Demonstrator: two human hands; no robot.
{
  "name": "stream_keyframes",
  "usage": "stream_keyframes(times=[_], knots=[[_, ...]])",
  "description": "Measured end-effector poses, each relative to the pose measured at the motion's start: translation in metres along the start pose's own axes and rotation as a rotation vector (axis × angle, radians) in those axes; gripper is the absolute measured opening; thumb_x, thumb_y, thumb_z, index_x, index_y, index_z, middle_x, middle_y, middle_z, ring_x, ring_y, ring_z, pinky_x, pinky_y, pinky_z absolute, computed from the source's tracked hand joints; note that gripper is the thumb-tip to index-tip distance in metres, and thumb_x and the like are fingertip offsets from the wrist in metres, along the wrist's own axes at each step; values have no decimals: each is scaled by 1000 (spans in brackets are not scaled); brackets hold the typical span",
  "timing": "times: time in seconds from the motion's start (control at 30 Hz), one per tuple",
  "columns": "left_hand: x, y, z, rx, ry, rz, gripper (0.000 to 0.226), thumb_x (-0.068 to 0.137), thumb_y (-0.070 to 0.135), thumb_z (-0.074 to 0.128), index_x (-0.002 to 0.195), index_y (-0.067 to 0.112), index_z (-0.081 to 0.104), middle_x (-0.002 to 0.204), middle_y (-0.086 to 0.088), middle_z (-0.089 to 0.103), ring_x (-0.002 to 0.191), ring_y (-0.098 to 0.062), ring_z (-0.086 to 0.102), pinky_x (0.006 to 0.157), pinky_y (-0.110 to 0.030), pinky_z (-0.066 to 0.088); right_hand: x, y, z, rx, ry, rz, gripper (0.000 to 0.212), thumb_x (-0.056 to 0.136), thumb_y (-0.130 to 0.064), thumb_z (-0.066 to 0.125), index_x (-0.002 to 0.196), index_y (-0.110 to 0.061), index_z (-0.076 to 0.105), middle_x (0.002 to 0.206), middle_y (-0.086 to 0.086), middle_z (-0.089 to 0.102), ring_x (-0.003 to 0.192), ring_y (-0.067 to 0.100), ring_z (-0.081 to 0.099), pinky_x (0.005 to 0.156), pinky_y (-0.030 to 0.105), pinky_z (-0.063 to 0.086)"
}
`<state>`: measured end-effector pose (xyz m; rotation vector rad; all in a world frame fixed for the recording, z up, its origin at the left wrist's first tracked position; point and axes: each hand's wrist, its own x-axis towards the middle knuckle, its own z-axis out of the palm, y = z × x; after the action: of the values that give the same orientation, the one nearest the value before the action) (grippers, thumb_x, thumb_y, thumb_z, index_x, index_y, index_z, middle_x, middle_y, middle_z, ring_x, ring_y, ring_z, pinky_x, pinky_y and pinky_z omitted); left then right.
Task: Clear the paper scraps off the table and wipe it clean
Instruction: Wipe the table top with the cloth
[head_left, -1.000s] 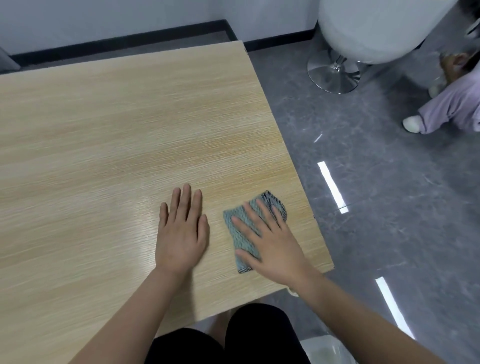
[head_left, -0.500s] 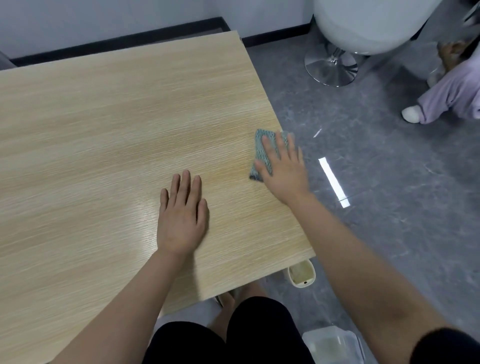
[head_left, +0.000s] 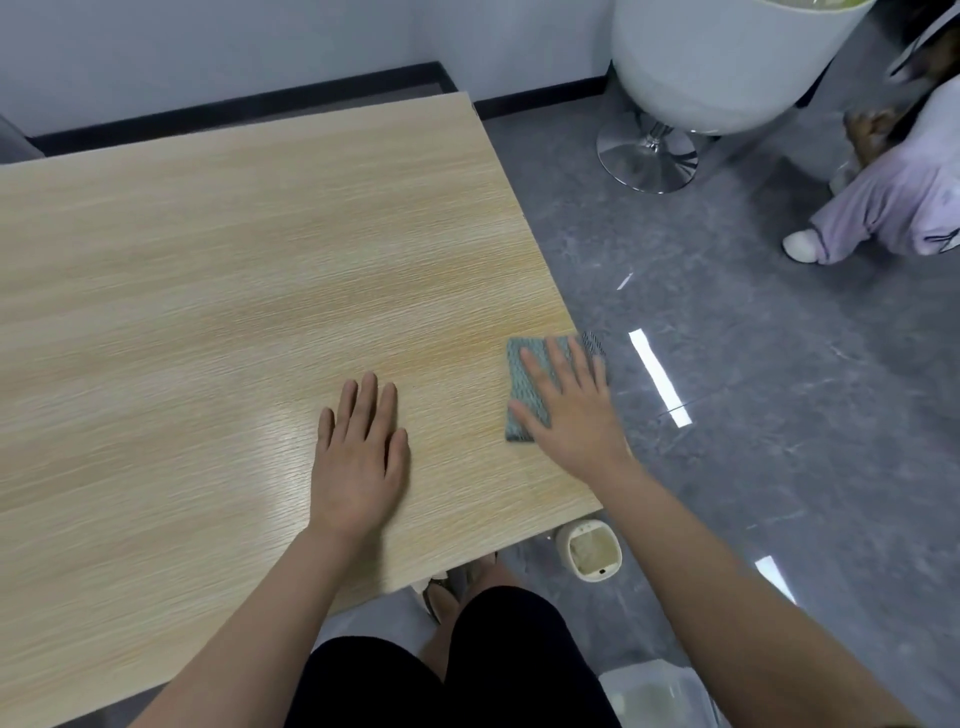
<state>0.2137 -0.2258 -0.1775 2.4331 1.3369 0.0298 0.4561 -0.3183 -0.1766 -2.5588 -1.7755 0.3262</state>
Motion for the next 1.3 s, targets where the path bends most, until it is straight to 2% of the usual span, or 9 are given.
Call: stream_keyframes(times=[0.17,0.33,0.57,0.67,0.73,0.83,0.93,1.1,1.3], knots=[[-11,-6,-8,16,-55,27,66,90,49,1,150,23,8,155,9,-7,143,-10,-14,117,-34,-6,40,-8,-10,34,-38,88,66,94,-63,15,150,-34,-4,159,0,-11,144,23,-19,115,43,-12],[-38,-9,-10,10,-99,17,66,88,52,0,149,25,3,154,12,-10,142,-8,-17,116,-31,-8,-11,-13,1,12,-10,49,65,92,-63,6,148,-32,-5,159,2,-5,145,24,-13,115,42,-15],[-53,0,-9,13,-103,-52,73,85,52,-2,150,22,8,155,9,-7,143,-10,-13,116,-37,-3,-94,-5,18,32,-11,-52,62,96,-59,20,148,-26,20,156,6,18,145,26,8,117,45,0],[-56,4,-8,0,-102,-84,76,83,52,-1,151,20,13,157,5,-2,145,-14,-8,117,-42,2,-85,5,13,11,-39,-90,62,95,-63,17,148,-30,14,158,3,12,146,24,0,116,41,-8],[-60,7,-8,3,-106,-98,78,82,52,-1,151,19,15,158,3,1,146,-17,-5,117,-44,5,-65,13,7,9,-70,-100,62,93,-64,12,146,-35,-3,157,-2,-7,144,18,-18,115,38,-17],[-68,11,-5,5,-103,-119,72,87,48,5,150,18,16,158,0,3,146,-19,-4,117,-46,6,-31,23,-4,35,-88,-59,63,92,-63,10,144,-36,-13,156,-5,-17,139,14,-28,115,39,-16],[-78,16,0,-9,-85,-150,67,89,45,9,150,18,16,158,-1,3,146,-20,-3,116,-46,5,-19,23,-6,55,-110,-59,63,95,-61,13,148,-33,-9,158,-2,-14,142,19,-24,116,41,-12],[-91,23,6,-40,-48,-175,64,91,42,13,149,16,20,158,-3,9,146,-23,3,115,-49,9,-57,27,6,72,-80,-59,65,87,-64,-4,144,-34,-12,153,-6,-18,142,16,-23,117,40,-10],[-91,23,4,-32,-51,-171,69,89,45,9,150,16,22,158,-4,10,146,-24,4,115,-49,10,-101,35,22,46,-23,-72,62,97,-58,7,150,-26,9,156,3,5,145,24,-3,117,43,-4]])
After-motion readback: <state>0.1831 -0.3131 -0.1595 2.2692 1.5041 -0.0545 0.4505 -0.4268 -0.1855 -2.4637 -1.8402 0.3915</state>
